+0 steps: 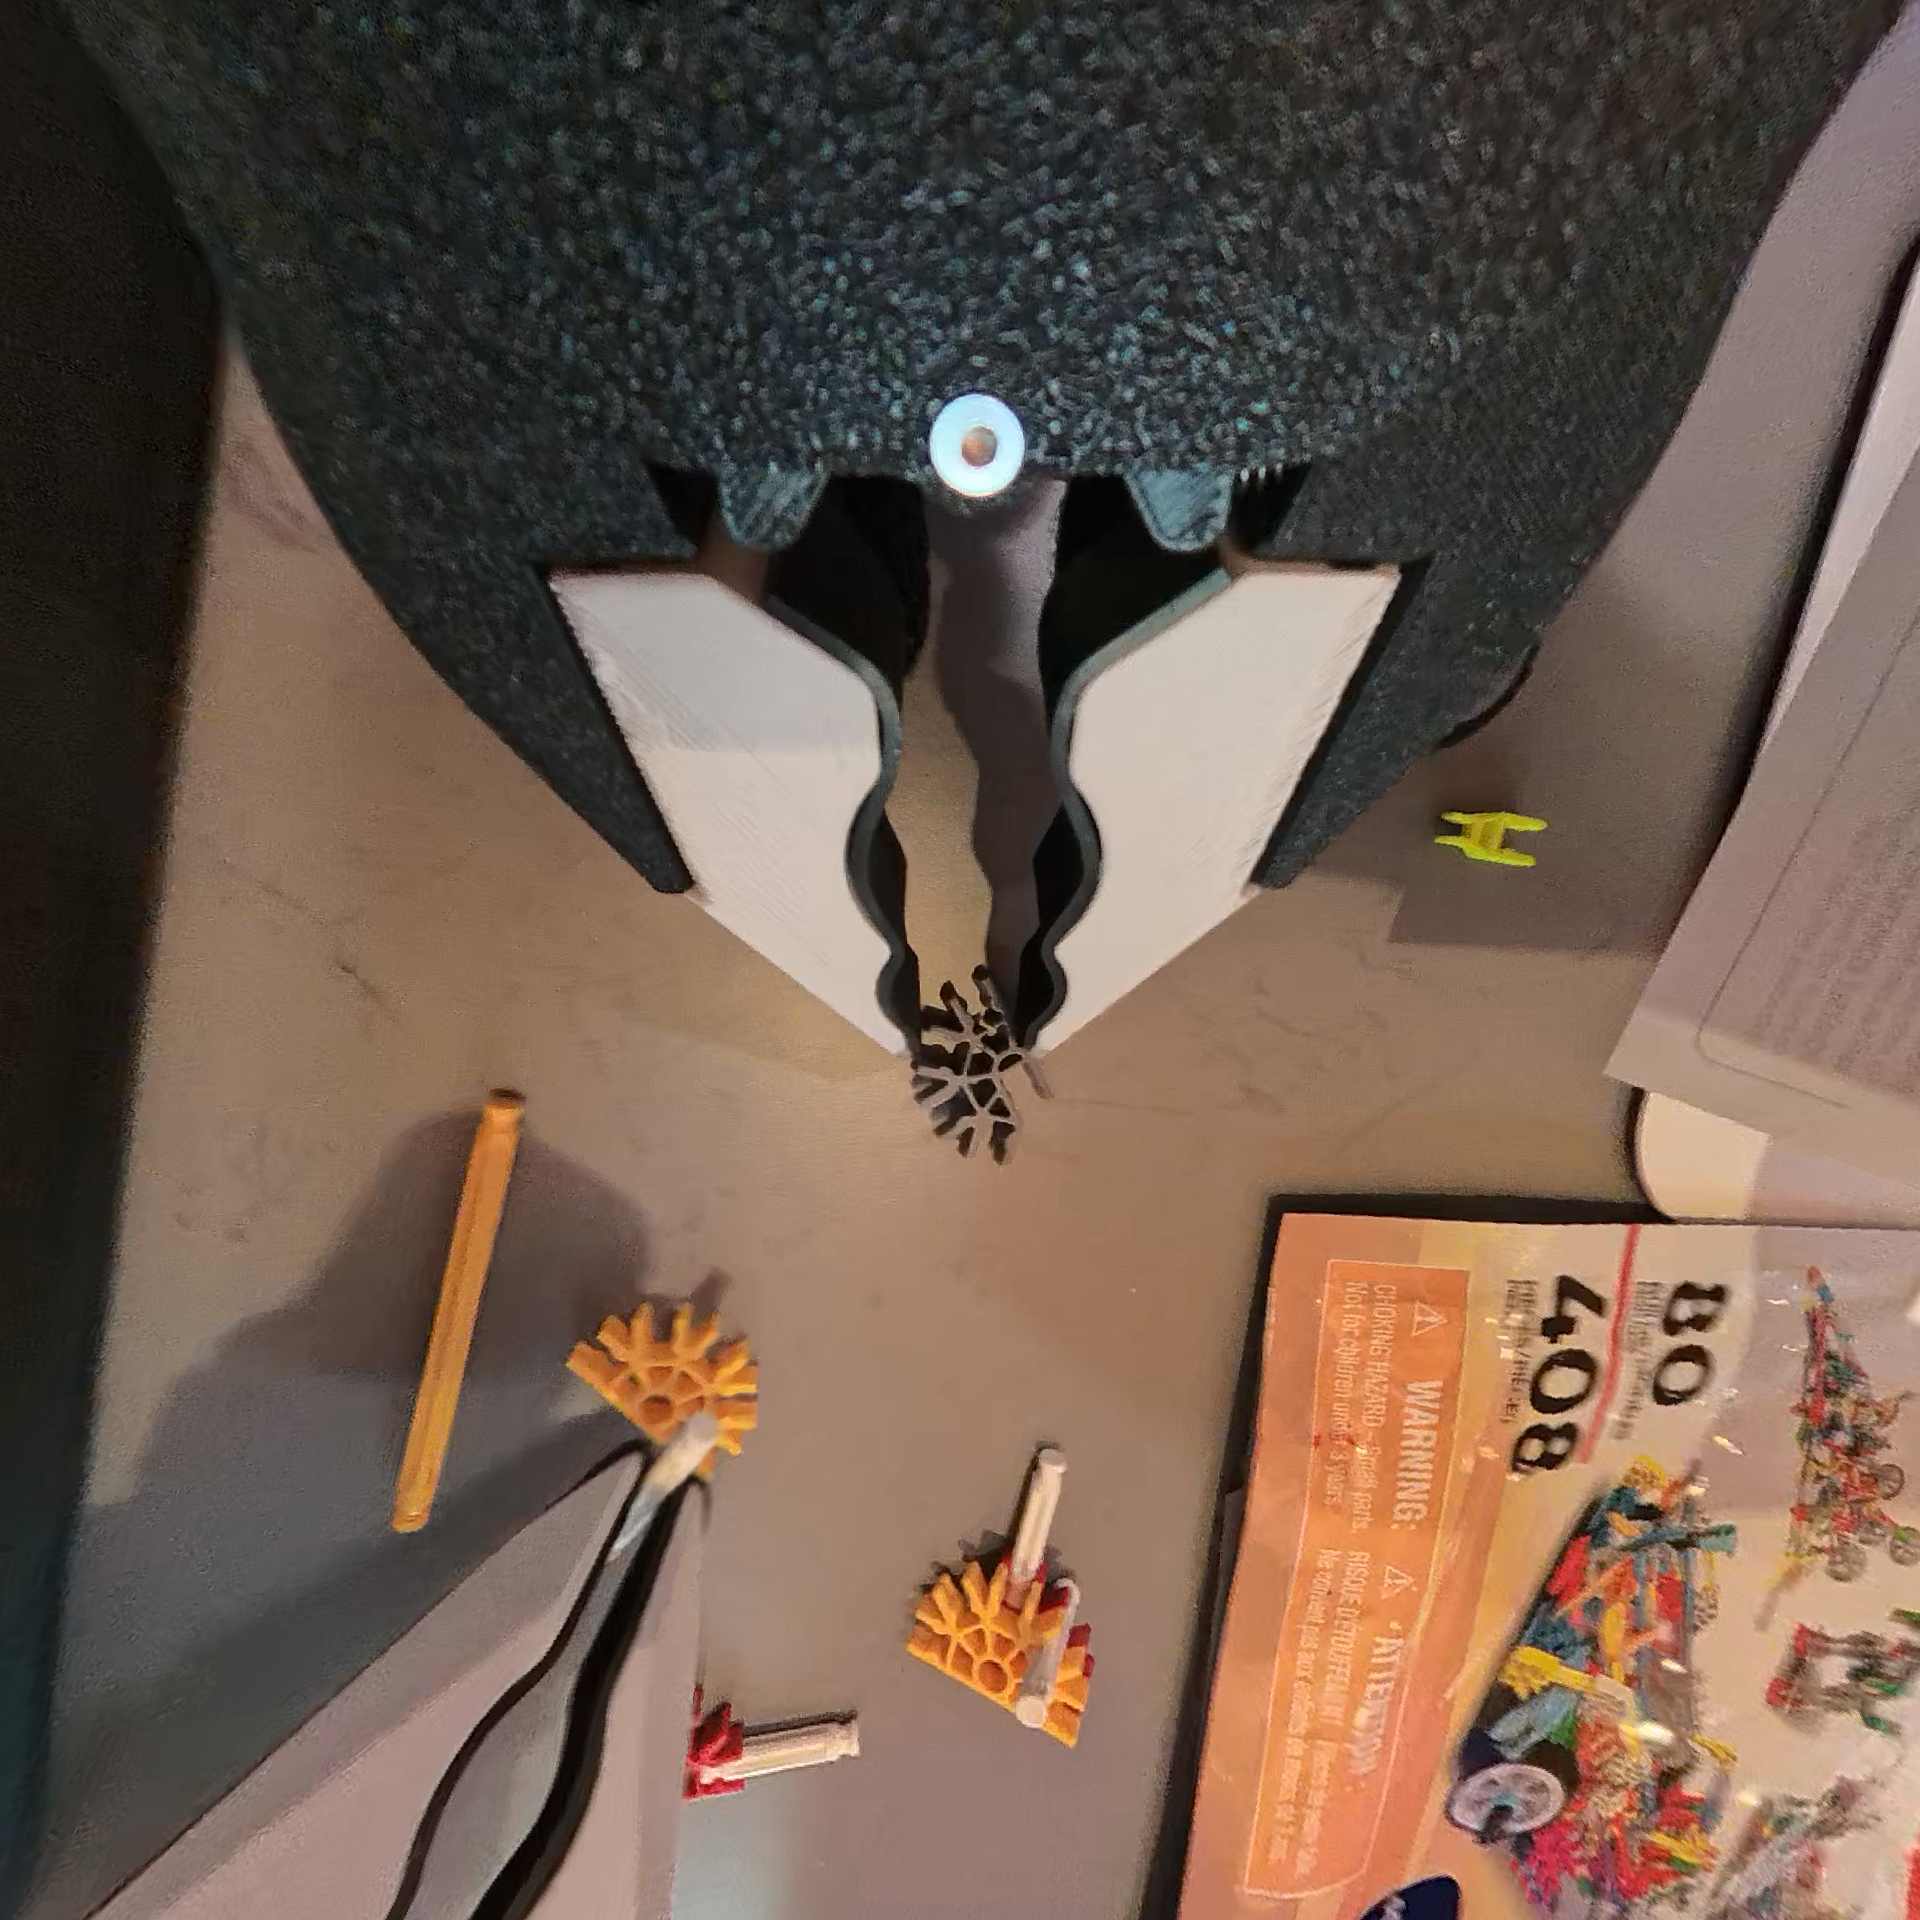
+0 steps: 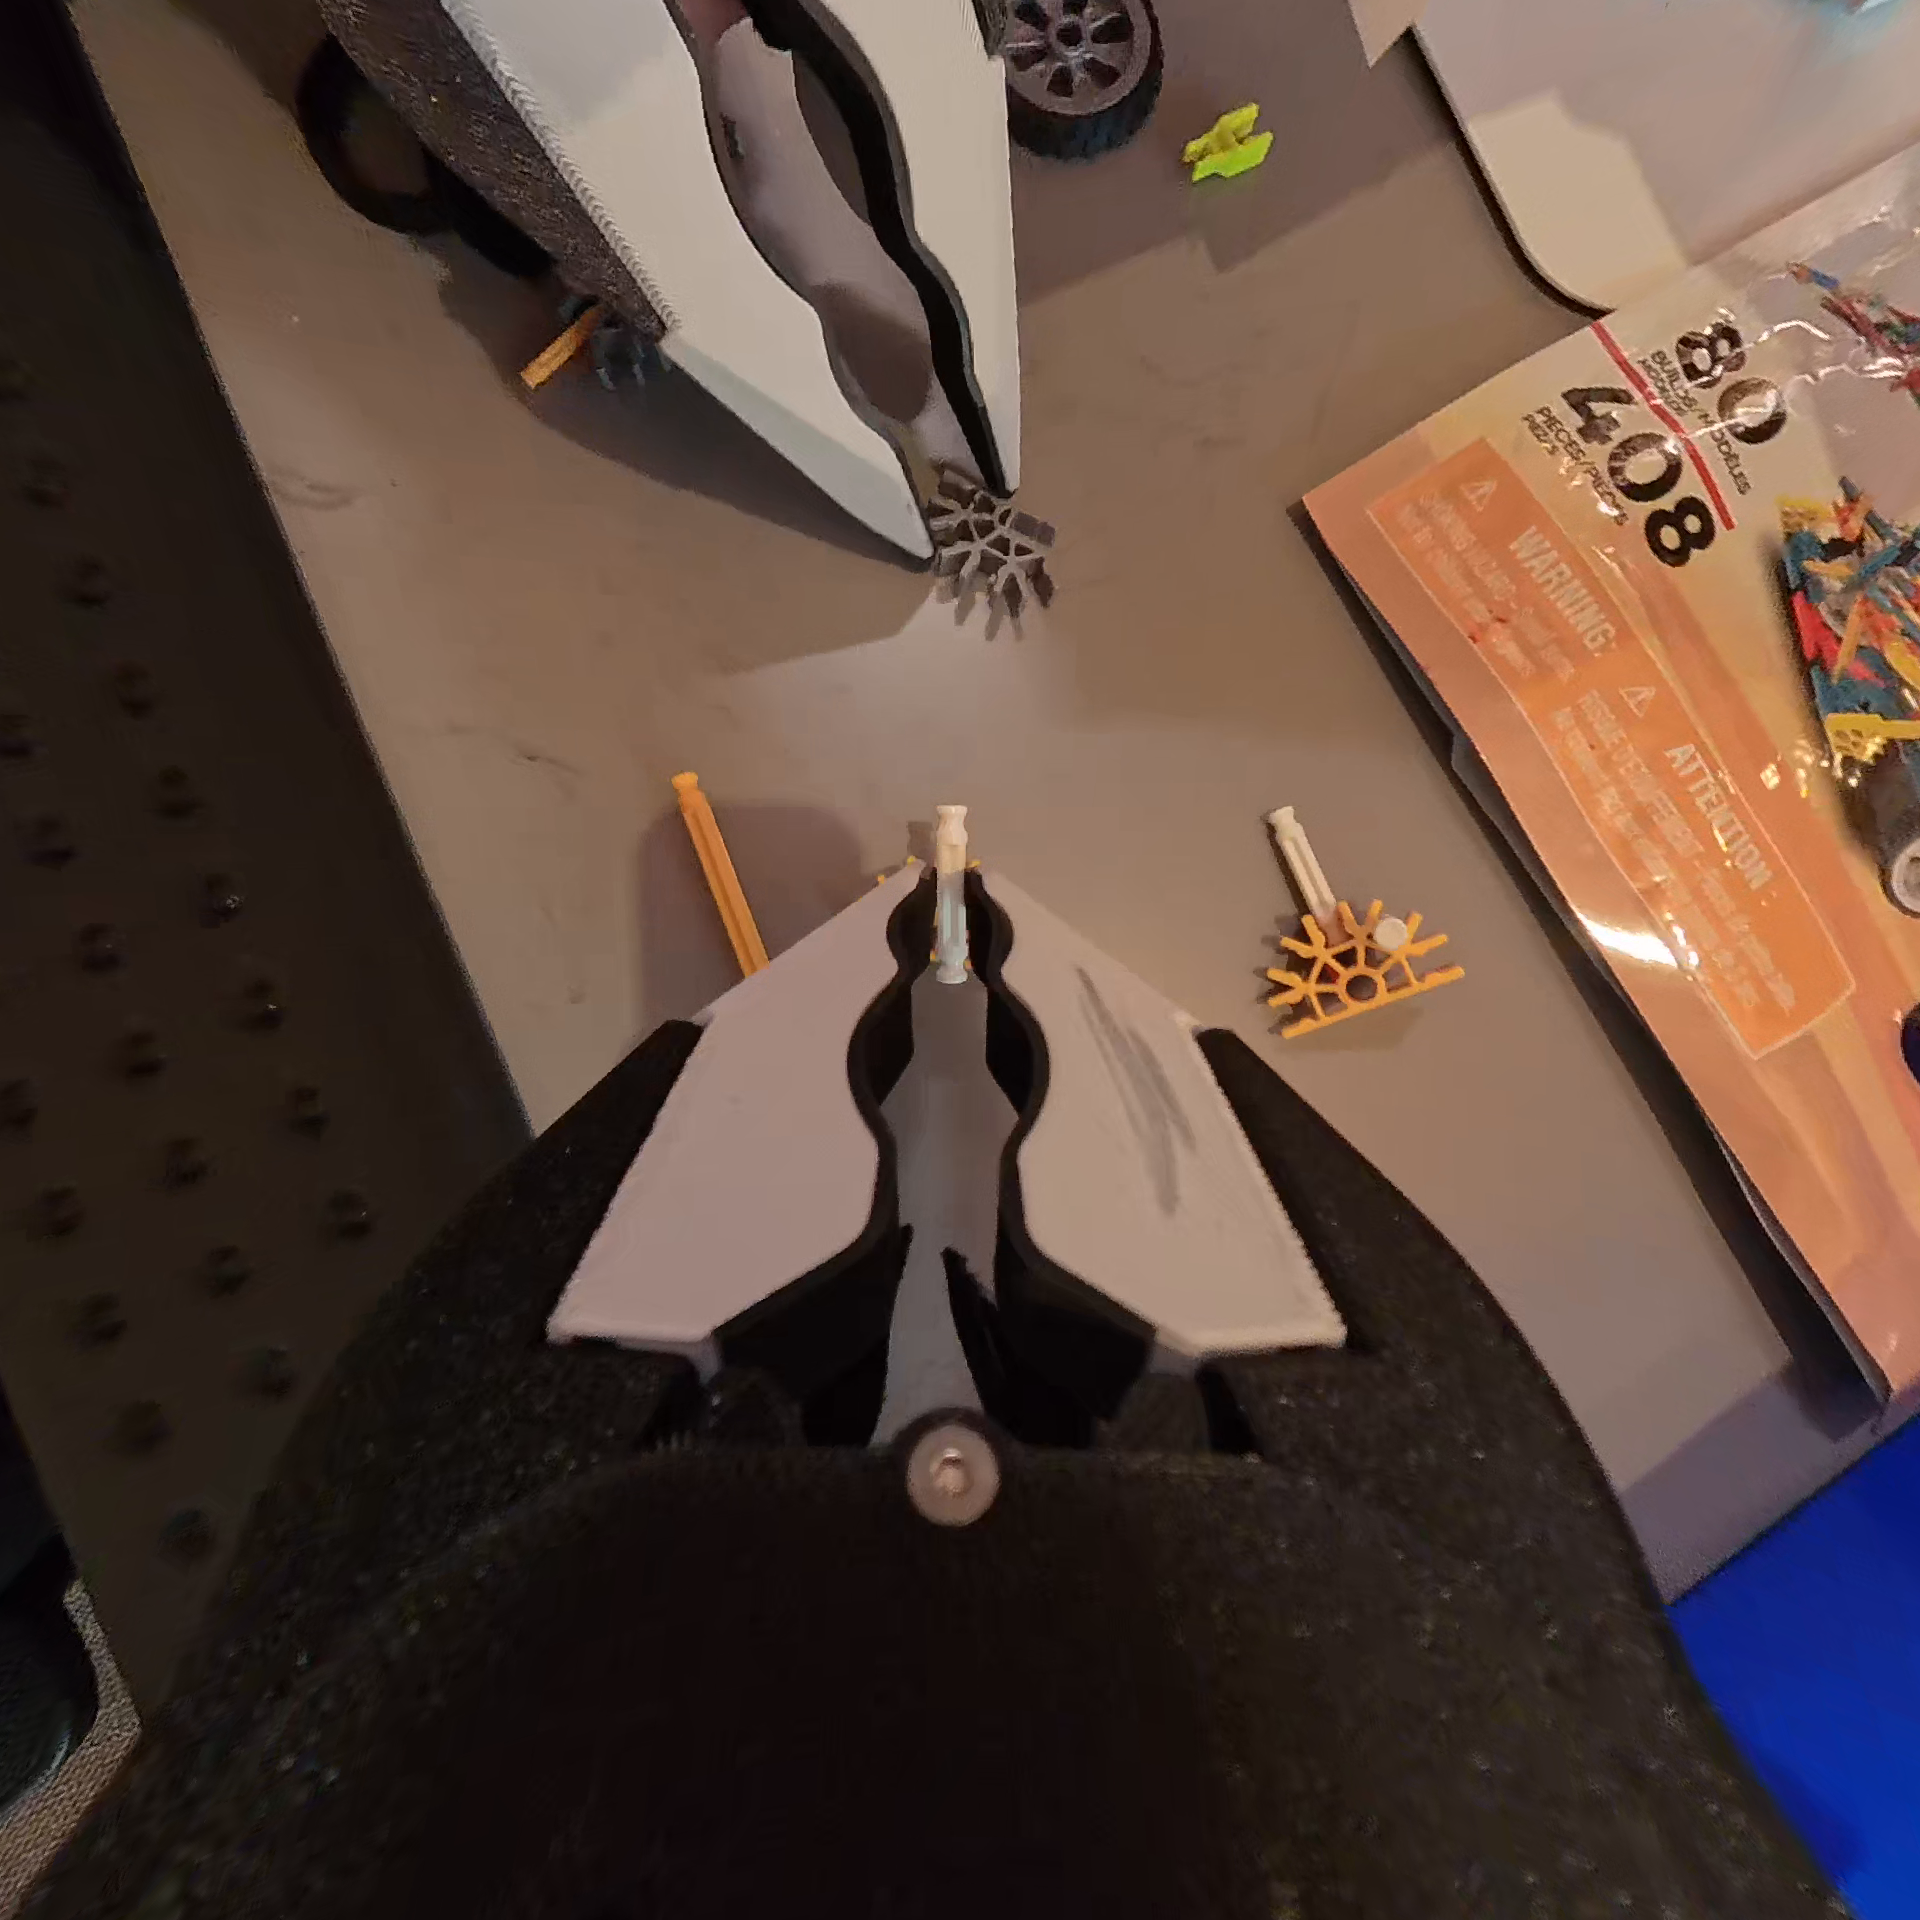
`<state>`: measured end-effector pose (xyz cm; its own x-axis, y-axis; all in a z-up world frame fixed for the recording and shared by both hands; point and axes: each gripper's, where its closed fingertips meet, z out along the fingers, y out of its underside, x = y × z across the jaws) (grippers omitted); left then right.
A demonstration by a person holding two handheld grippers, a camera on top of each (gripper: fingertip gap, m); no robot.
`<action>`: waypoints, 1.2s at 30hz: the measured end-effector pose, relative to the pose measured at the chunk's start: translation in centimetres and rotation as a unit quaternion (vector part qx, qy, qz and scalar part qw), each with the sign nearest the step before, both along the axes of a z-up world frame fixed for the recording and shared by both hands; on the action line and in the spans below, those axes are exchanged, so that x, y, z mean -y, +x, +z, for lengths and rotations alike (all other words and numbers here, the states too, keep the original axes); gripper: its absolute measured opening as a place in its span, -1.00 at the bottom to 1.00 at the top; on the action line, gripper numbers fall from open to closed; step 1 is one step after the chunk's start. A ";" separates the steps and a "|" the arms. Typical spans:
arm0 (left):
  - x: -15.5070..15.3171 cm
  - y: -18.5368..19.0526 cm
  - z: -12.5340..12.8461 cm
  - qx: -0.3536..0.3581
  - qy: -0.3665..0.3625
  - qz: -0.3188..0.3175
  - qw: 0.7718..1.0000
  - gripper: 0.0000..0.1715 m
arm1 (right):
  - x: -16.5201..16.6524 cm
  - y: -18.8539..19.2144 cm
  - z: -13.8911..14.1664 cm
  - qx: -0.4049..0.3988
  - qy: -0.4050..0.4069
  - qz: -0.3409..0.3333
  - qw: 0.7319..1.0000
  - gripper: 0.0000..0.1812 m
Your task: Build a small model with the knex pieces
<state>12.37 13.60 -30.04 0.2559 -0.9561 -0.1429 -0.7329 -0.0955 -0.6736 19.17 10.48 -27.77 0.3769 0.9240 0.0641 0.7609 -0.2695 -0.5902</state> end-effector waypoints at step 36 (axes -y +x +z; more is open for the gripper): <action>1.3 2.3 0.5 0.008 0.007 -0.099 0.995 -0.70 | 0.1 -1.3 -0.3 -0.060 0.007 -0.002 0.998 -0.95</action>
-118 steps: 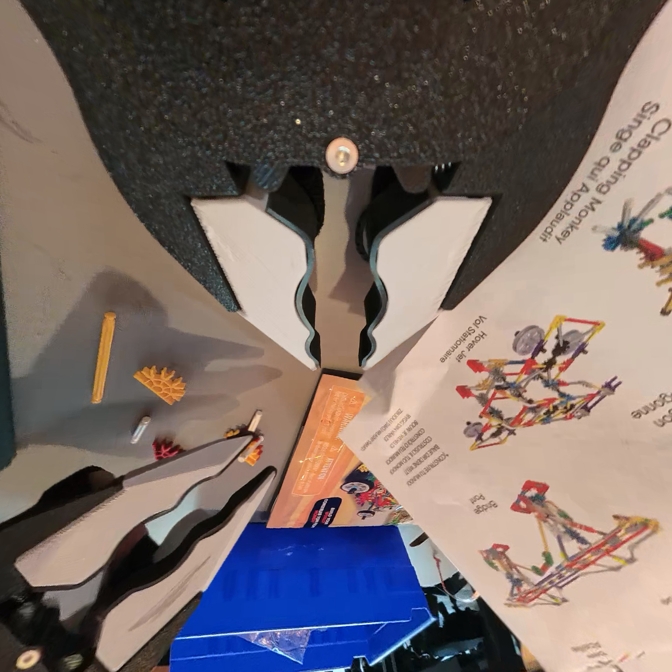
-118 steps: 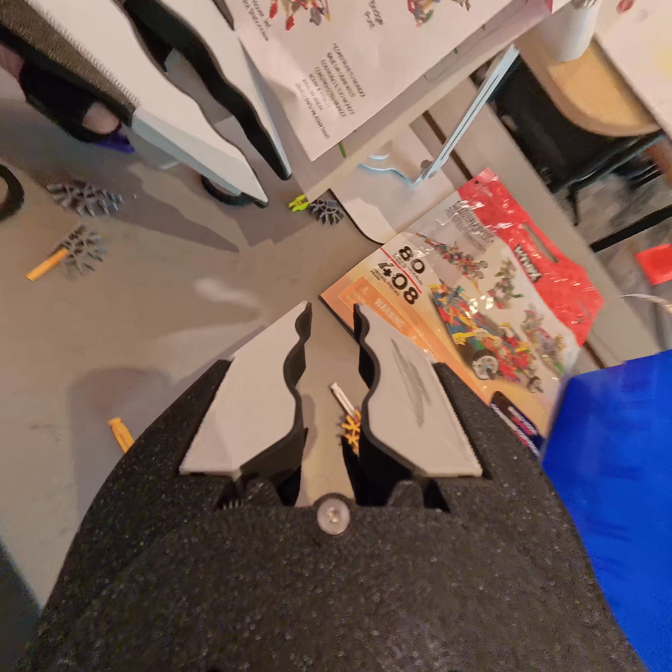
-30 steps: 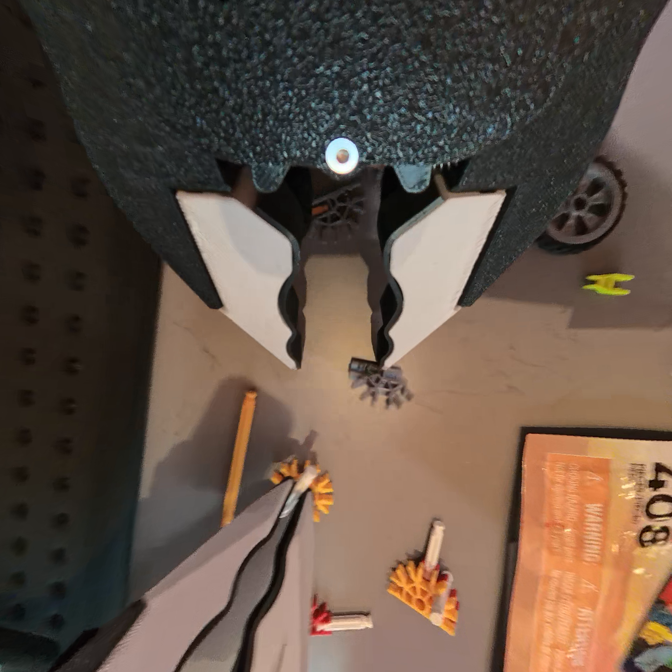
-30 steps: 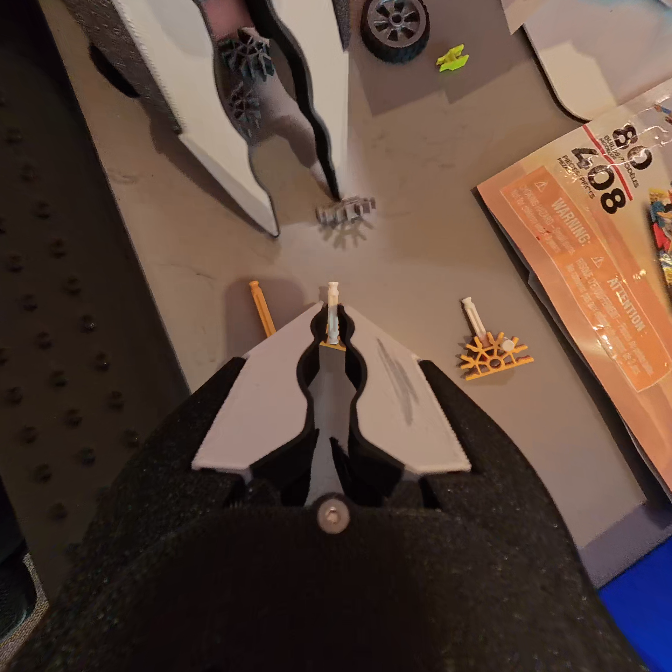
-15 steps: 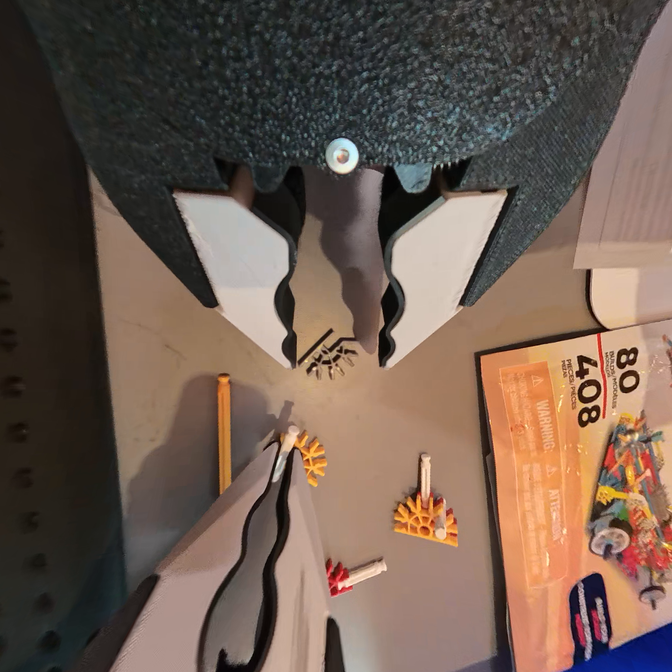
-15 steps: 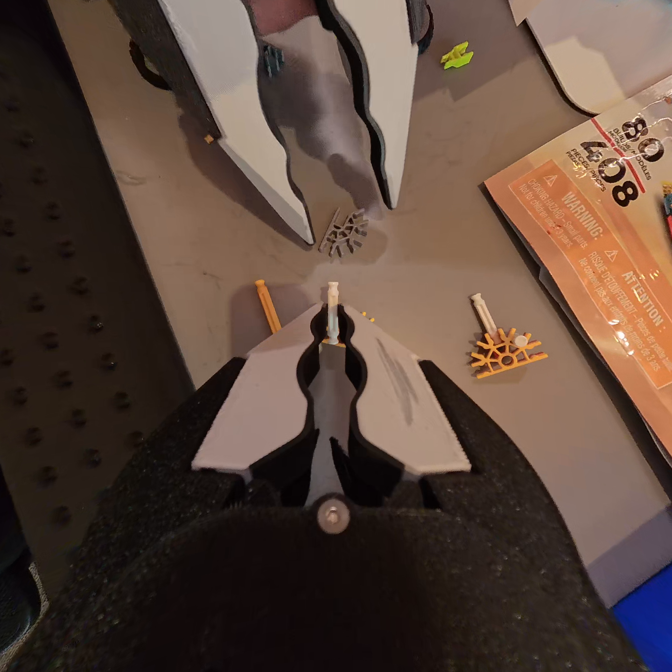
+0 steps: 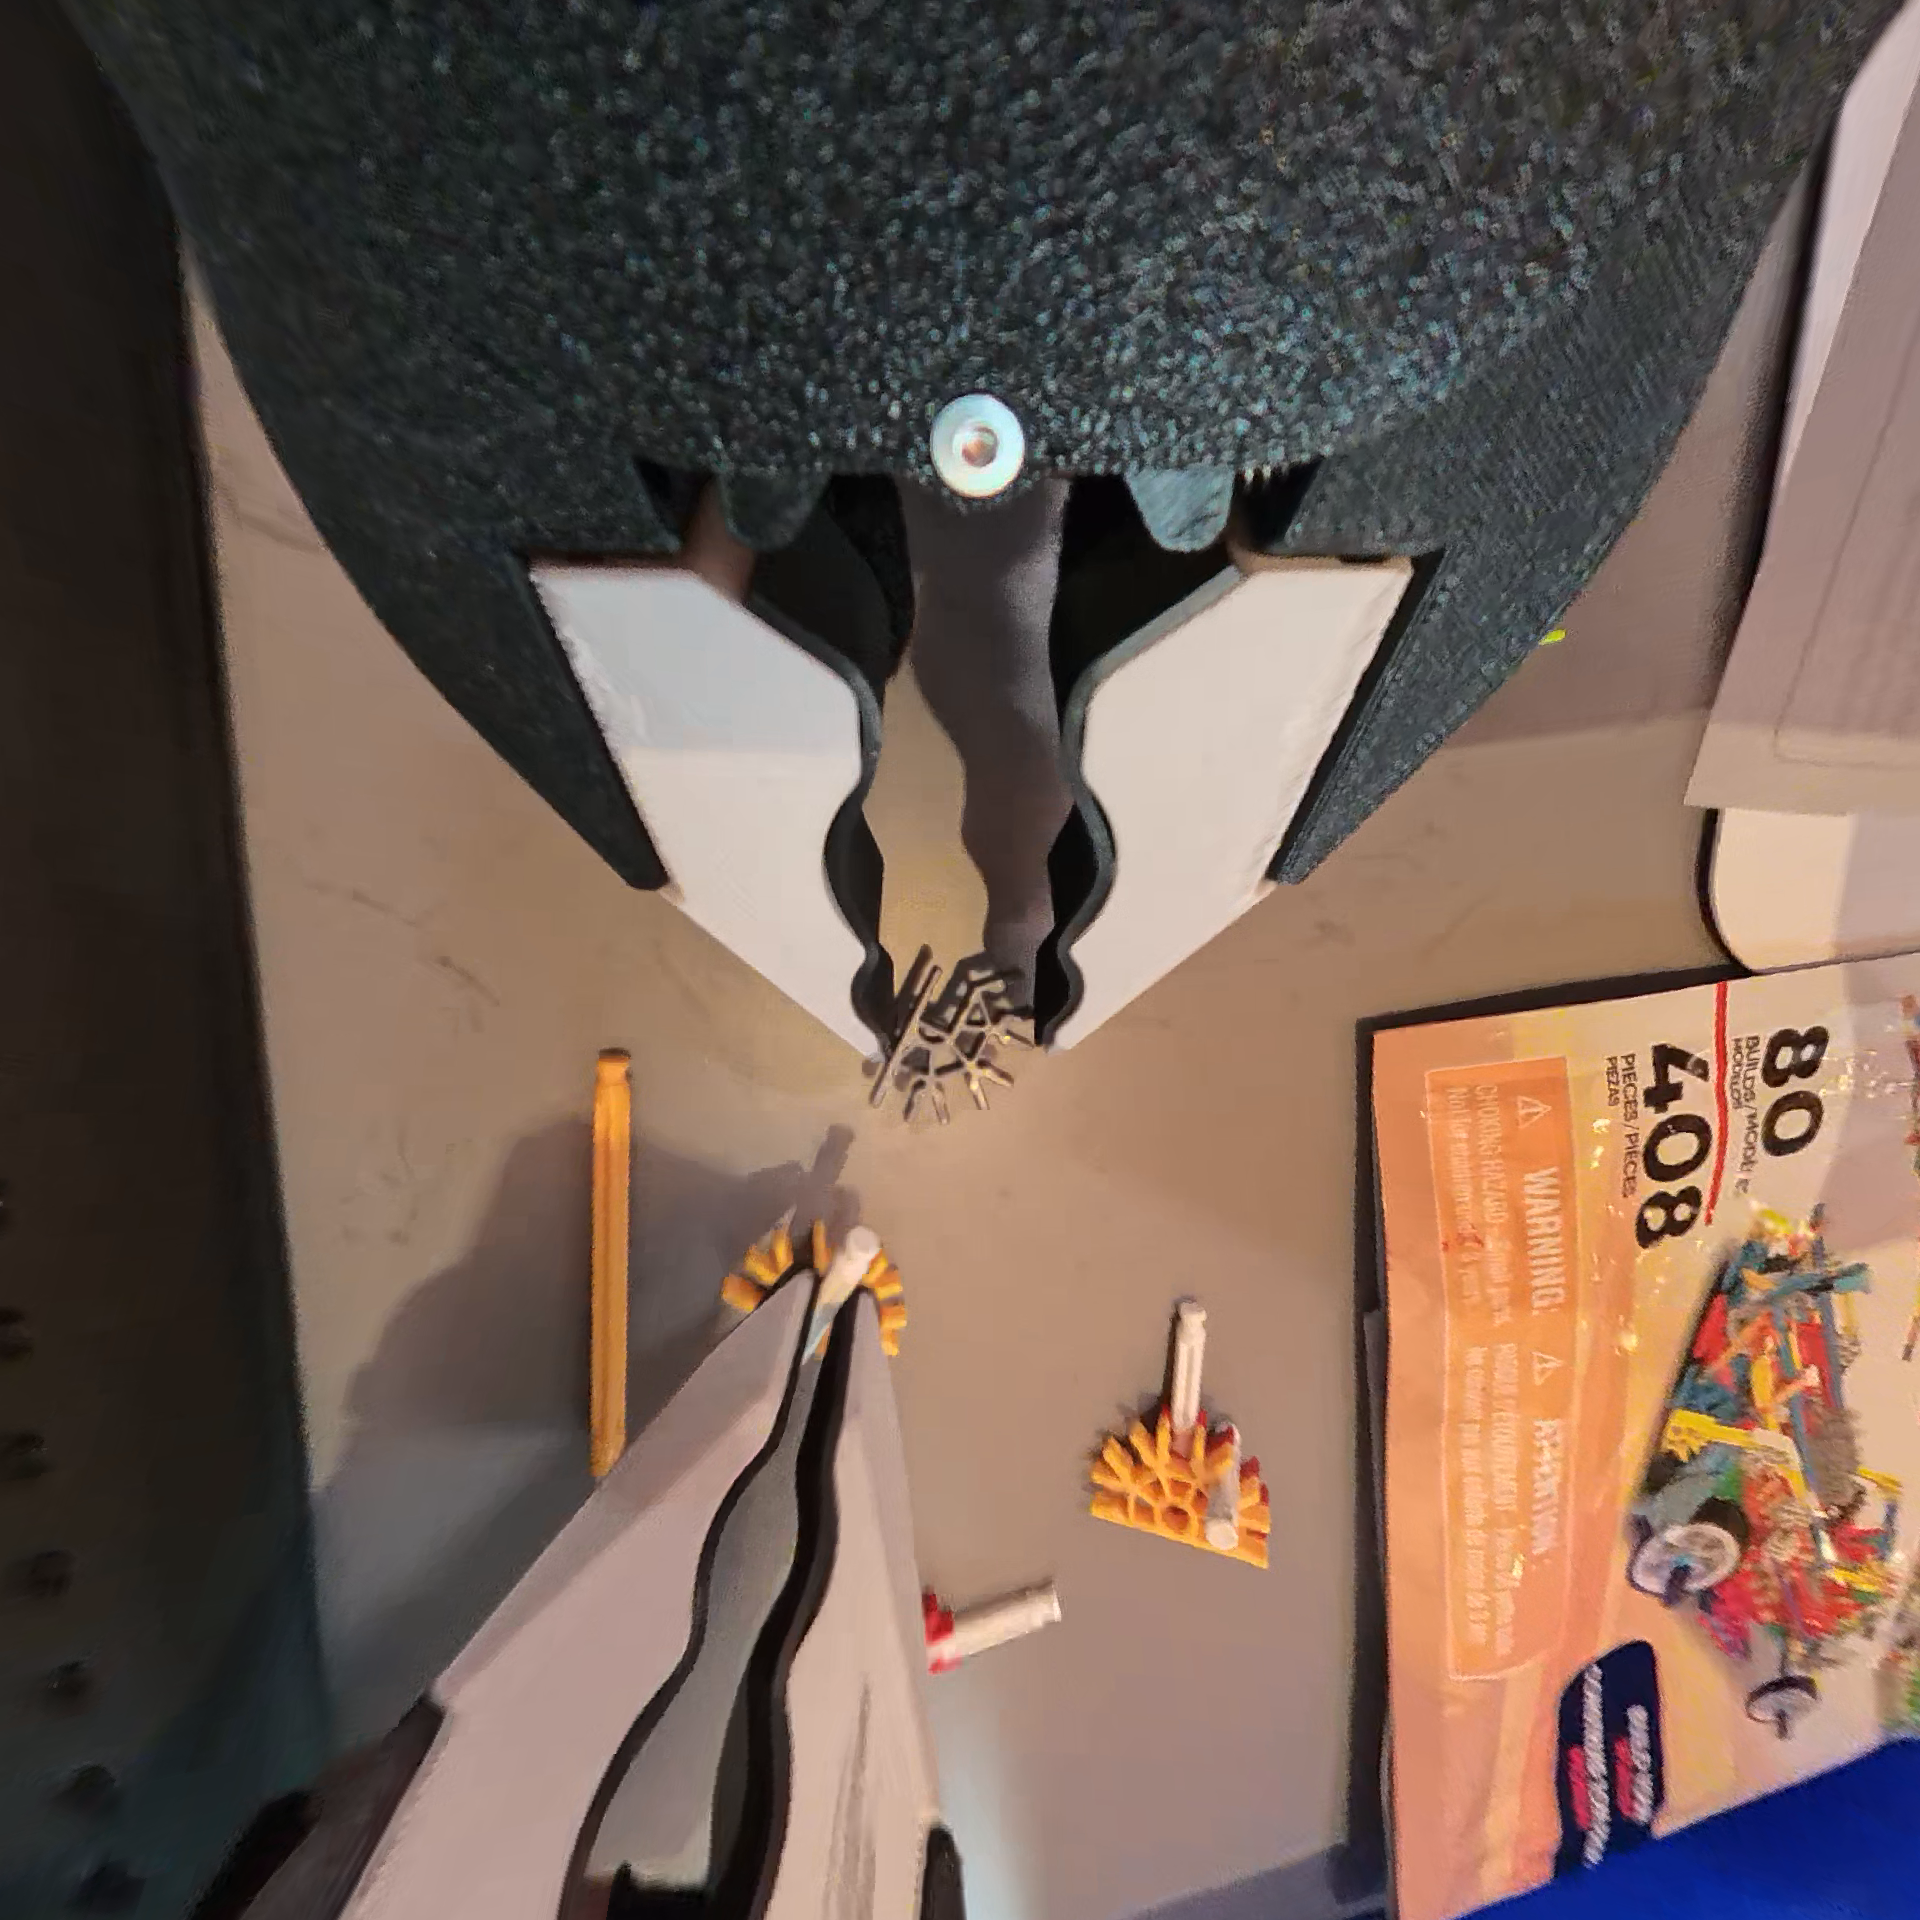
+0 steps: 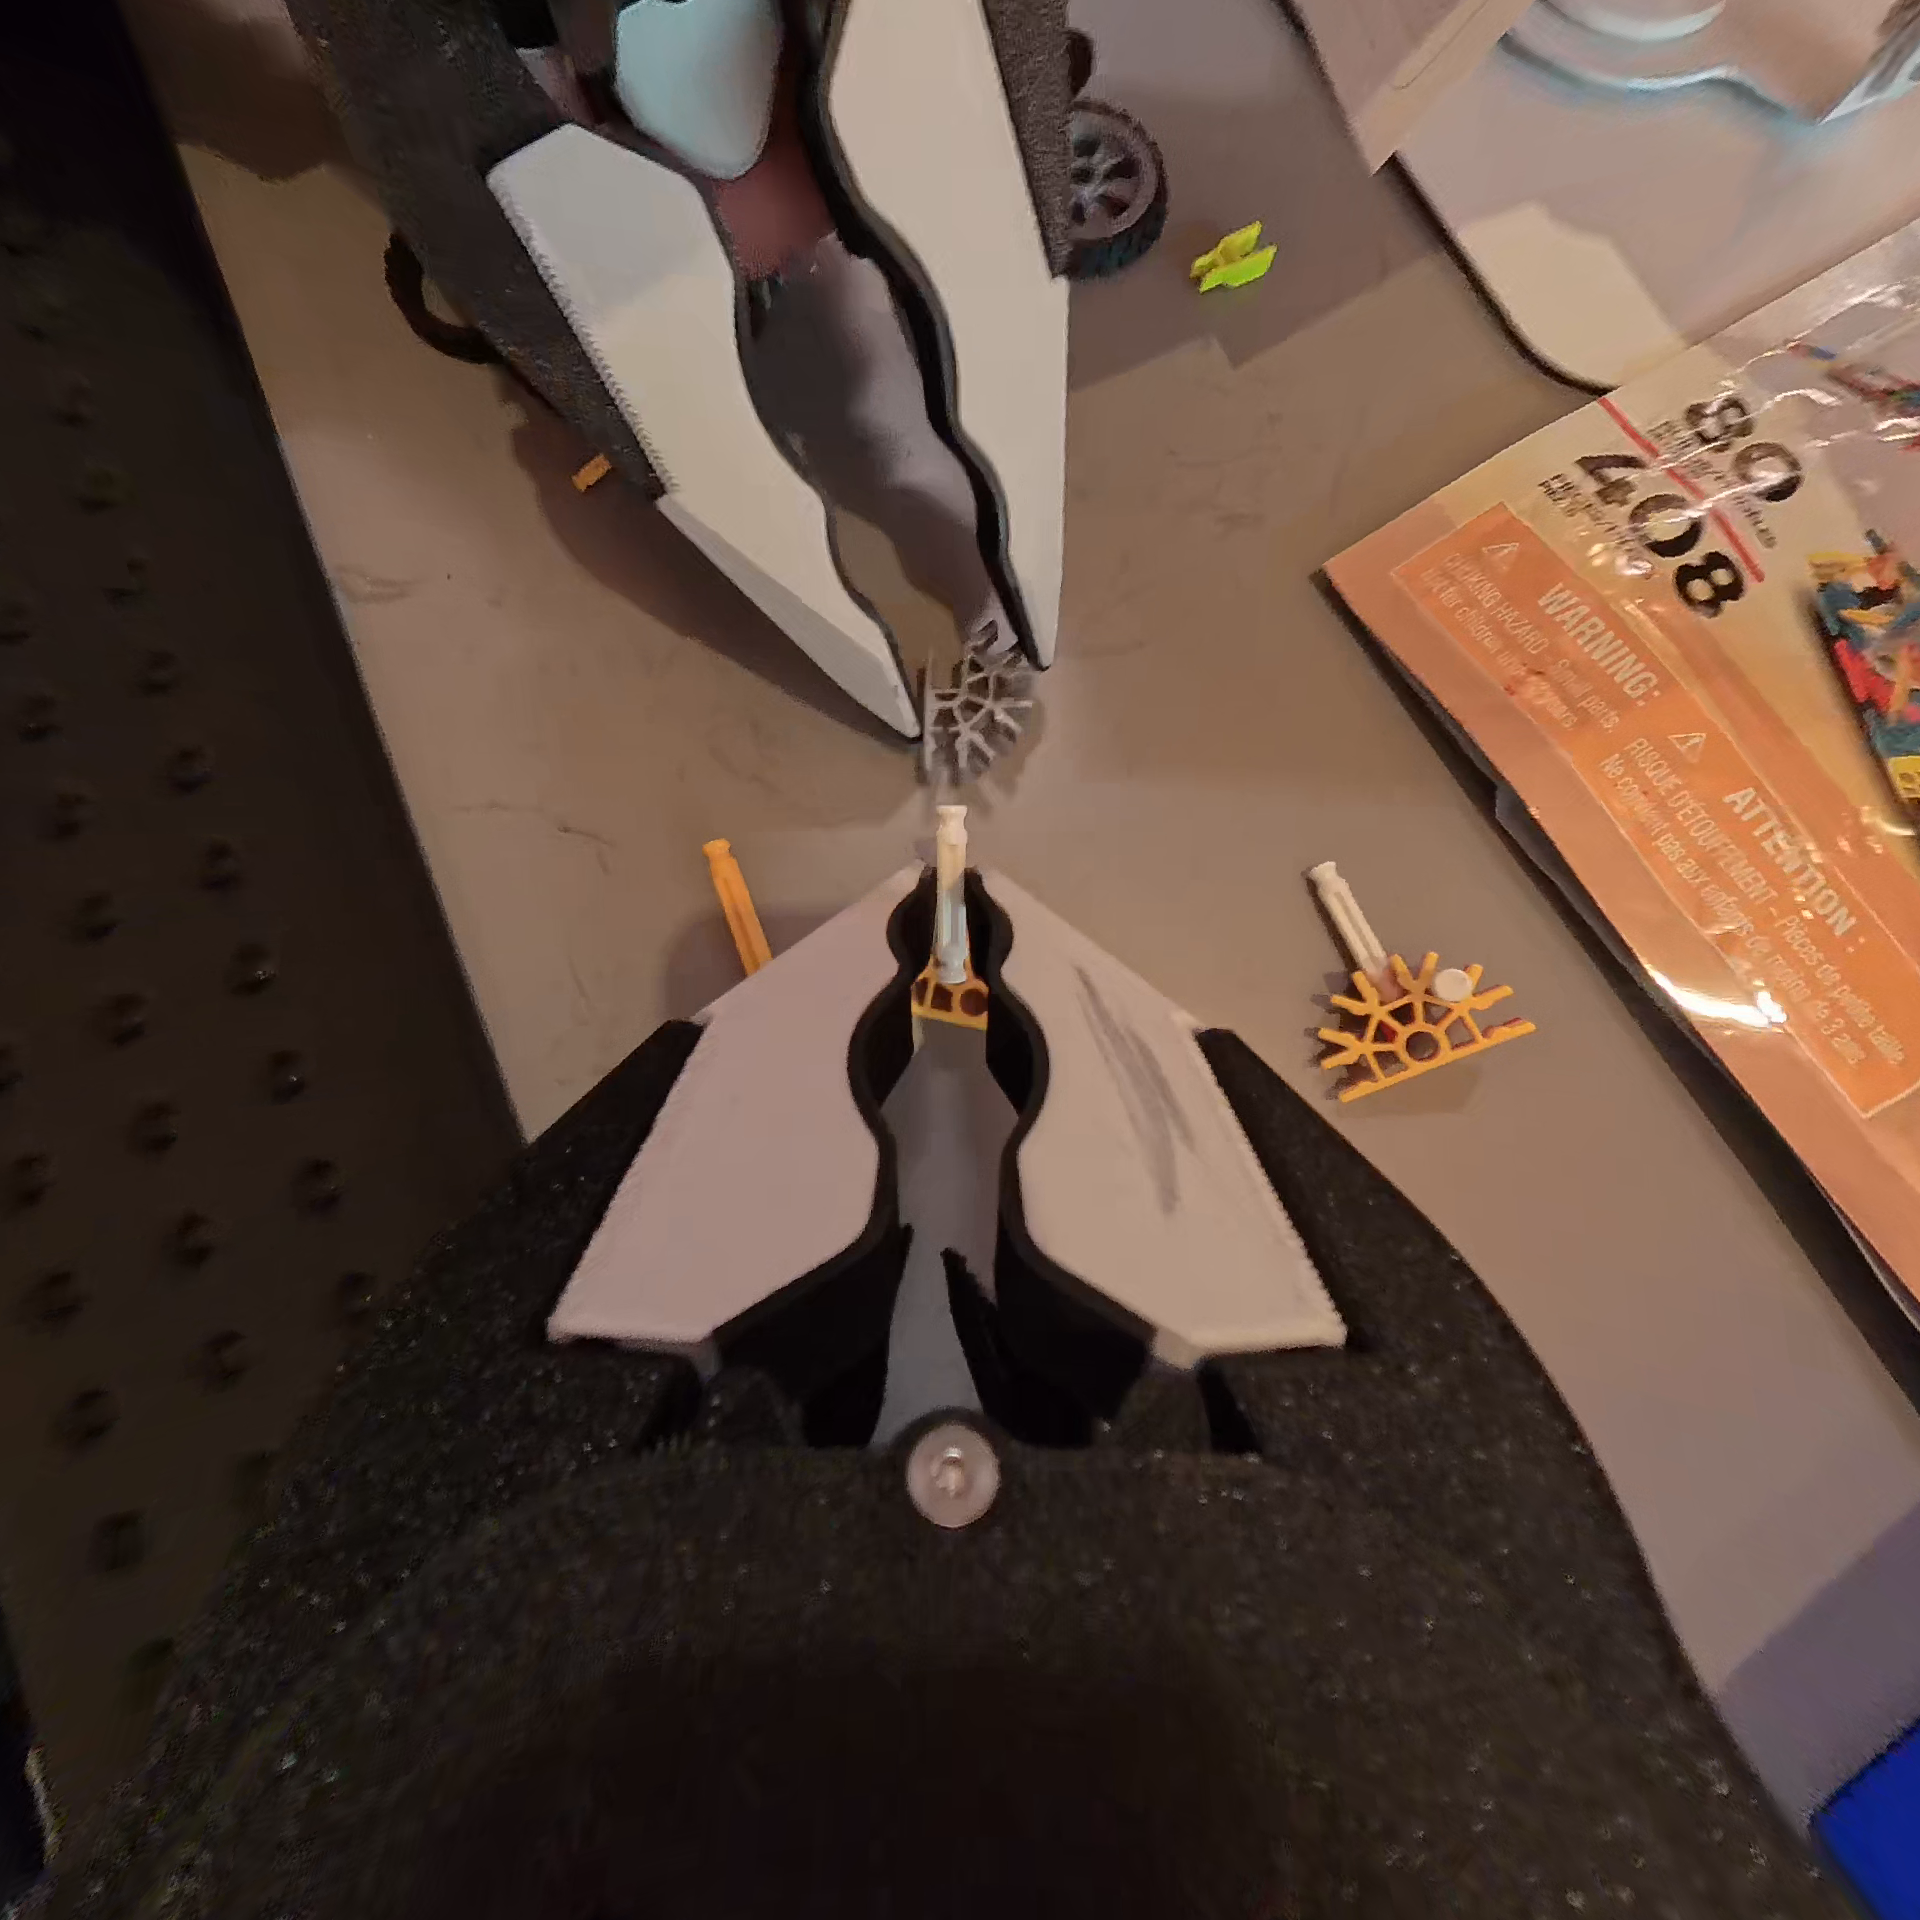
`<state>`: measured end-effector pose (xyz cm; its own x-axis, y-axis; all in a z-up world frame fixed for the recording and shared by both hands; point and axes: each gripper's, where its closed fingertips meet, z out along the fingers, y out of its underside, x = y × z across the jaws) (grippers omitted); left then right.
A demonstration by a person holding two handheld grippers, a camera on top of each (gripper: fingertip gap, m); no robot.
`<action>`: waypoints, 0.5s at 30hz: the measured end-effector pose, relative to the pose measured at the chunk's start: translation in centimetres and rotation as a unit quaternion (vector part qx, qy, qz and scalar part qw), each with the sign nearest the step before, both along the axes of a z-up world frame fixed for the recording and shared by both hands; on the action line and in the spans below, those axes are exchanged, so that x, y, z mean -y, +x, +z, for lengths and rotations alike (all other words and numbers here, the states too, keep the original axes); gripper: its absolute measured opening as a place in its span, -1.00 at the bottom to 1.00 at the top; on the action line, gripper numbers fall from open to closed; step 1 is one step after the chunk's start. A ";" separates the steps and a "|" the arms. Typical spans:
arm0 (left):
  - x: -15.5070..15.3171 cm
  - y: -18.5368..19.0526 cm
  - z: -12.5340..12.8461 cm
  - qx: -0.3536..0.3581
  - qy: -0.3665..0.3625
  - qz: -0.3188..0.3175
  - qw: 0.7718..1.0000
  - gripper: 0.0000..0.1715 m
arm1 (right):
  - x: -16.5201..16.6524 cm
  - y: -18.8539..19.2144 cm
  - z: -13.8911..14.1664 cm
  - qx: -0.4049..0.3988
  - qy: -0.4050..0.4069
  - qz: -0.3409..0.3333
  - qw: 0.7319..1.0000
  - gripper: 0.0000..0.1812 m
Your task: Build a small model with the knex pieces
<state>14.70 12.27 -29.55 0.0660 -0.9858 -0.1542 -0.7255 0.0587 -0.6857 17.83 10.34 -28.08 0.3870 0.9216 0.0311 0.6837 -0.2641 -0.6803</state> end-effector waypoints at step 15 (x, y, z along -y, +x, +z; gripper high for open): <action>1.9 1.0 3.6 0.155 -0.086 0.010 0.984 -0.71 | 0.8 -1.4 2.2 -0.105 0.021 0.011 0.994 -0.95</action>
<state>15.69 10.34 -25.96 0.1027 -0.9937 0.0456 -0.4798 -0.0896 -0.8728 16.44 9.59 -25.84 0.3689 0.9294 -0.0094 0.5314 -0.2193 -0.8182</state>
